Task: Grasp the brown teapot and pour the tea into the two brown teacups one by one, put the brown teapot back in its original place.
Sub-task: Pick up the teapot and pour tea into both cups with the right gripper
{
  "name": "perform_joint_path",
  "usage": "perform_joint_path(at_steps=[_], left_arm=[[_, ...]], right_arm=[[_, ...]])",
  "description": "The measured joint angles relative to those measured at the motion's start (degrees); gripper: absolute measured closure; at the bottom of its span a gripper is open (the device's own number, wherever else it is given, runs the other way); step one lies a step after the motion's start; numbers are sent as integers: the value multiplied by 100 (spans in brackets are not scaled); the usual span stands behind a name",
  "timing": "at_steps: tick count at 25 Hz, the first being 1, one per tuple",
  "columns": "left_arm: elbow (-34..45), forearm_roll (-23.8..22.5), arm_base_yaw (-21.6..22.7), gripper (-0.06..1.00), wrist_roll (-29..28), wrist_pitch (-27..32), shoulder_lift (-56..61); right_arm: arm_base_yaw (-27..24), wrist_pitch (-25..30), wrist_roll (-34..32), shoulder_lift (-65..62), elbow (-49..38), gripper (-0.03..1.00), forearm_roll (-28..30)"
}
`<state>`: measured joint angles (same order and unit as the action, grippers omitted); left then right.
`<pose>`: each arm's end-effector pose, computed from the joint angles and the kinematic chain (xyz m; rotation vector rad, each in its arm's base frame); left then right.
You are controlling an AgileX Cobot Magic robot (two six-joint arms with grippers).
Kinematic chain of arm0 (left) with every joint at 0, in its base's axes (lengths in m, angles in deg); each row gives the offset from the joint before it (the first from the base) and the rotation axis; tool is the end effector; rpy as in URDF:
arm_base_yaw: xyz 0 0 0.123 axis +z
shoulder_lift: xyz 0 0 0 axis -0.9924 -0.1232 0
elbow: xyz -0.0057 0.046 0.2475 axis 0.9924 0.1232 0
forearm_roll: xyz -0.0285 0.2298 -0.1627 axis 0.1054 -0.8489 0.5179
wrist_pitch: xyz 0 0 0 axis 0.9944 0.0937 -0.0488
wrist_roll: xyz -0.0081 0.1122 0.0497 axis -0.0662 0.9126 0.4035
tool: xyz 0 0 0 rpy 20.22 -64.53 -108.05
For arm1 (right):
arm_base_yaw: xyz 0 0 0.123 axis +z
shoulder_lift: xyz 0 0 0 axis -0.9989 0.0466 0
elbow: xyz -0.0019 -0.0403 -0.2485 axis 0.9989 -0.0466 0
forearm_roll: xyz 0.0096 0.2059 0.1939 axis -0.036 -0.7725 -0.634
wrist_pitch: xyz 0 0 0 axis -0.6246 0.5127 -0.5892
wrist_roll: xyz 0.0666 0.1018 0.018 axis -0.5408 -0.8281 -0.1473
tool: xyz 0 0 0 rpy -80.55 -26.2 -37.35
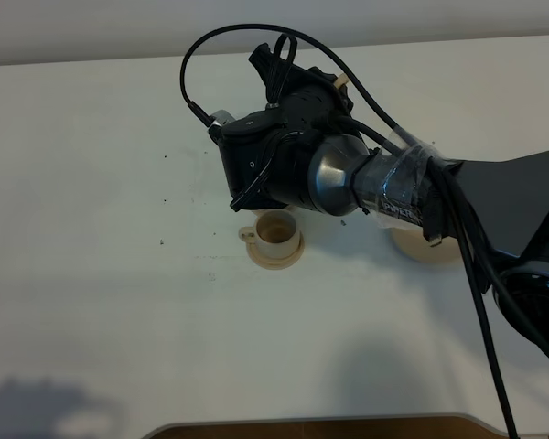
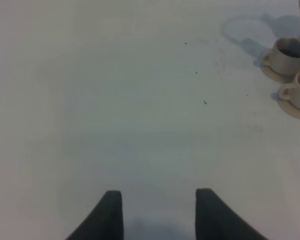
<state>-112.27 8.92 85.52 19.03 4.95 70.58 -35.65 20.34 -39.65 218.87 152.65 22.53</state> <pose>0.0850 -0.0066 0.2821 0.0751 2.0188 -0.0155 0.3816 0.3168 0.1247 -2.3304 1.1021 -1.5647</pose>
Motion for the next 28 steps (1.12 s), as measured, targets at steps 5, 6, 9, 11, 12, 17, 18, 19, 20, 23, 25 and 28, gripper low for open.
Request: perform_joint_path(at_steps=[5, 6, 9, 11, 12, 17, 18, 19, 20, 23, 25, 28], left_arm=[[0, 0, 0, 58, 0, 0, 0], [0, 0, 0, 58, 0, 0, -3], [0, 0, 0, 58, 0, 0, -3], [0, 0, 0, 58, 0, 0, -3], [0, 0, 0, 58, 0, 0, 0], [0, 0, 0, 58, 0, 0, 0], [0, 0, 0, 58, 0, 0, -3], [0, 0, 0, 58, 0, 0, 0], [0, 0, 0, 58, 0, 0, 0], [0, 0, 0, 58, 0, 0, 0], [0, 0, 0, 58, 0, 0, 0], [0, 0, 0, 58, 0, 0, -3]], right_arm=[[0, -58, 159, 0, 0, 87, 35], [0, -58, 183, 0, 0, 87, 35], [0, -95, 205, 0, 0, 87, 74], [0, -122, 205, 0, 0, 87, 117], [0, -128, 205, 0, 0, 87, 142], [0, -146, 212, 0, 0, 87, 157], [0, -146, 212, 0, 0, 87, 157], [0, -146, 212, 0, 0, 87, 157], [0, -146, 212, 0, 0, 87, 145], [0, -146, 174, 0, 0, 87, -43], [0, -146, 105, 0, 0, 87, -229], [0, -146, -39, 0, 0, 87, -431]])
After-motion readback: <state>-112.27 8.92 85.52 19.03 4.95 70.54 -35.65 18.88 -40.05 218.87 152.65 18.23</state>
